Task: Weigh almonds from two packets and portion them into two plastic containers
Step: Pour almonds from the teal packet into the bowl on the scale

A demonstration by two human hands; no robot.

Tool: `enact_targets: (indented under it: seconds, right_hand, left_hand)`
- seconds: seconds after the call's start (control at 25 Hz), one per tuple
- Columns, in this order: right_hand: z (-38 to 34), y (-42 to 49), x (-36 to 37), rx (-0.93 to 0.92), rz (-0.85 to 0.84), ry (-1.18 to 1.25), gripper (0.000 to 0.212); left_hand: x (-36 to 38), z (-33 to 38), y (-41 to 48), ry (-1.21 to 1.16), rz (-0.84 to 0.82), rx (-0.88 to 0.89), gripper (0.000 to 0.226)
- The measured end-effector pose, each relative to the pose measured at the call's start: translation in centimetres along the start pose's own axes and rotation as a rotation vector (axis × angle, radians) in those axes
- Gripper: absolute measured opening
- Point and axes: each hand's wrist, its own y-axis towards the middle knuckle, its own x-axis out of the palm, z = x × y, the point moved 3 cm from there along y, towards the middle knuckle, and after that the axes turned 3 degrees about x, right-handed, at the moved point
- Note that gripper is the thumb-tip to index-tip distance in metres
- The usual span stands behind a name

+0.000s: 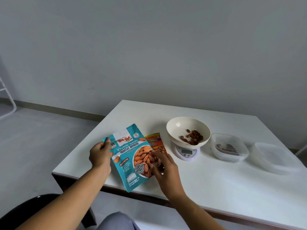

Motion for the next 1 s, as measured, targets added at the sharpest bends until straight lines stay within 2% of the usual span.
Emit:
enact_targets:
  seconds: [0.16,0.24,0.32,0.4,0.44,0.52,0.6,0.68,0.8,0.88,1.0]
  right_hand:
    - [2.0,0.0,1.4,-0.021,-0.041,-0.425,0.042]
    - [2.3,0.1,1.9,-0.019,-0.108,-0.649,0.058]
    - [2.0,0.6,2.2,-0.018,-0.127,-0.728,0.080]
    - [1.6,1.0,2.5,-0.038,-0.092,-0.734,0.086]
    - [1.3,1.2,2.5,-0.045,-0.082,-0.733,0.086]
    - [1.2,1.4,2.5,-0.056,-0.080,-0.747,0.082]
    - [1.3,1.6,2.5,-0.074,-0.080,-0.801,0.066]
    - [1.3,1.6,2.3,-0.074,-0.103,-0.789,0.059]
    - [0.9,1.4,1.5,-0.075,-0.090,-0.562,0.050]
    - [0.9,0.7,-0.3,-0.118,0.012,-0.420,0.043]
    - [1.5,-1.2,-4.9,-0.224,0.273,-0.362,0.033]
  left_hand:
    - [-0.4,-2.6,0.3,0.266,-0.066,0.158,0.019]
    - [0.0,-2.5,0.1,0.442,-0.085,0.306,0.019]
    - [0.6,-2.1,-1.0,0.613,-0.094,0.412,0.053]
    - [1.2,-0.8,-2.9,0.829,-0.073,0.625,0.076]
    - [1.6,-0.1,-3.9,0.937,-0.076,0.773,0.078]
    - [2.5,-0.4,-4.9,1.067,-0.166,0.983,0.065]
    - [3.0,-1.4,-5.3,1.182,-0.320,0.959,0.052]
    - [3.2,-2.5,-5.4,1.257,-0.400,0.887,0.058]
    - [2.9,-2.5,-5.3,1.263,-0.434,0.819,0.047]
    - [3.5,-1.7,-5.7,1.228,-0.419,0.833,0.043]
    - [5.5,0.2,-9.3,1.042,-0.430,0.959,0.040]
